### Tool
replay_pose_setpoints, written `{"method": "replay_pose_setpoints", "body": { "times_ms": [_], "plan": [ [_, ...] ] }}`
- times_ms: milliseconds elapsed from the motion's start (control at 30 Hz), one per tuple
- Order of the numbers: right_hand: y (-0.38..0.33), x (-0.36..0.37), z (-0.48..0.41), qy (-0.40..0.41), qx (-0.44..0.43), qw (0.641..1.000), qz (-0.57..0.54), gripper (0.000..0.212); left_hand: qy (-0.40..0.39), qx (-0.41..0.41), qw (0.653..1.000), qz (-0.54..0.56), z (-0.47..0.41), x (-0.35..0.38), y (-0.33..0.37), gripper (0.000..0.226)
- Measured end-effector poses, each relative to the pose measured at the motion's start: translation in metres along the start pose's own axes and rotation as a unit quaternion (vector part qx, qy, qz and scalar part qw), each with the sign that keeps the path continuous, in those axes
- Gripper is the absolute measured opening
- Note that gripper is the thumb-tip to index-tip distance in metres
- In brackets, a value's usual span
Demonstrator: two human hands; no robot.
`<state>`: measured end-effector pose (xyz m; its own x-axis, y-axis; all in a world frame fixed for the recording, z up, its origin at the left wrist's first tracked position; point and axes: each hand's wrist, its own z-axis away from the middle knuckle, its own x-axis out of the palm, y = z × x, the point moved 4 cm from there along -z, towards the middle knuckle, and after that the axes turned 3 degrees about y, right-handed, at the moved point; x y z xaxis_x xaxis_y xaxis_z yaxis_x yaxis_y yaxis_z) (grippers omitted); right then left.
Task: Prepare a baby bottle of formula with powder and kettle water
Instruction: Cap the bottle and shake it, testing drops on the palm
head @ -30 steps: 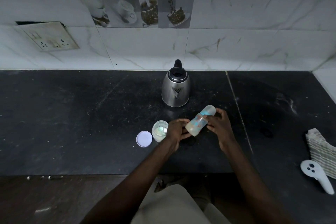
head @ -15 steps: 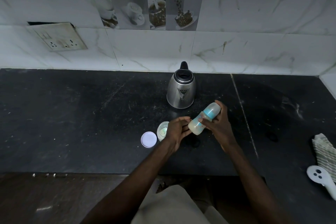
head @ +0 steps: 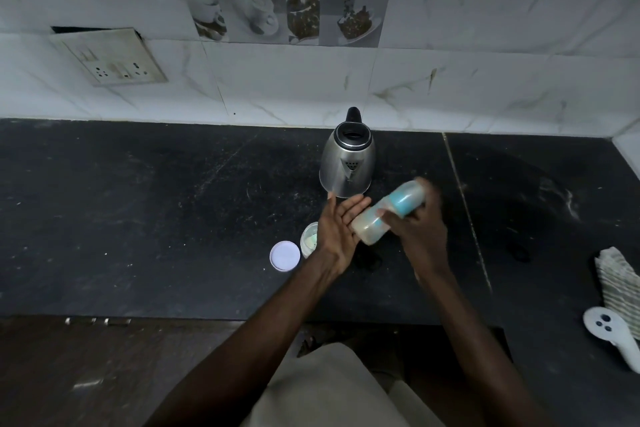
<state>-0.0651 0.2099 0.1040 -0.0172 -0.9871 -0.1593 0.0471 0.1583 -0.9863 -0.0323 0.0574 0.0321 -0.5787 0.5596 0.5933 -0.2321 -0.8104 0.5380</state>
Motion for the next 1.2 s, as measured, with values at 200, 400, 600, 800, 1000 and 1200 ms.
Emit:
{"method": "replay_pose_setpoints", "body": {
  "times_ms": [200,400,600,800,1000,1200],
  "plan": [
    [0.009,0.008,0.001,-0.004,0.028,0.999,-0.016,0.084,-0.026,-0.003,0.999,0.026,-0.001,0.006,-0.004,0.071],
    [0.020,0.008,0.000,-0.014,0.036,0.999,-0.005,0.087,-0.030,-0.001,0.999,0.017,-0.004,0.005,-0.009,0.070],
    [0.029,0.003,-0.001,-0.014,0.012,0.999,0.027,0.092,-0.013,0.007,1.000,-0.013,-0.001,-0.003,-0.001,0.063],
    [0.049,0.000,-0.005,-0.018,-0.038,0.993,0.111,0.099,0.020,-0.002,0.997,-0.070,-0.004,-0.010,-0.004,0.037],
    [0.094,0.005,-0.009,-0.067,-0.064,0.973,0.211,0.097,0.025,-0.008,0.997,-0.068,-0.002,-0.012,-0.009,0.032],
    [0.119,0.016,-0.005,-0.121,-0.072,0.955,0.260,0.083,0.039,-0.012,0.998,-0.053,-0.002,-0.017,-0.009,0.030]
  ]
}}
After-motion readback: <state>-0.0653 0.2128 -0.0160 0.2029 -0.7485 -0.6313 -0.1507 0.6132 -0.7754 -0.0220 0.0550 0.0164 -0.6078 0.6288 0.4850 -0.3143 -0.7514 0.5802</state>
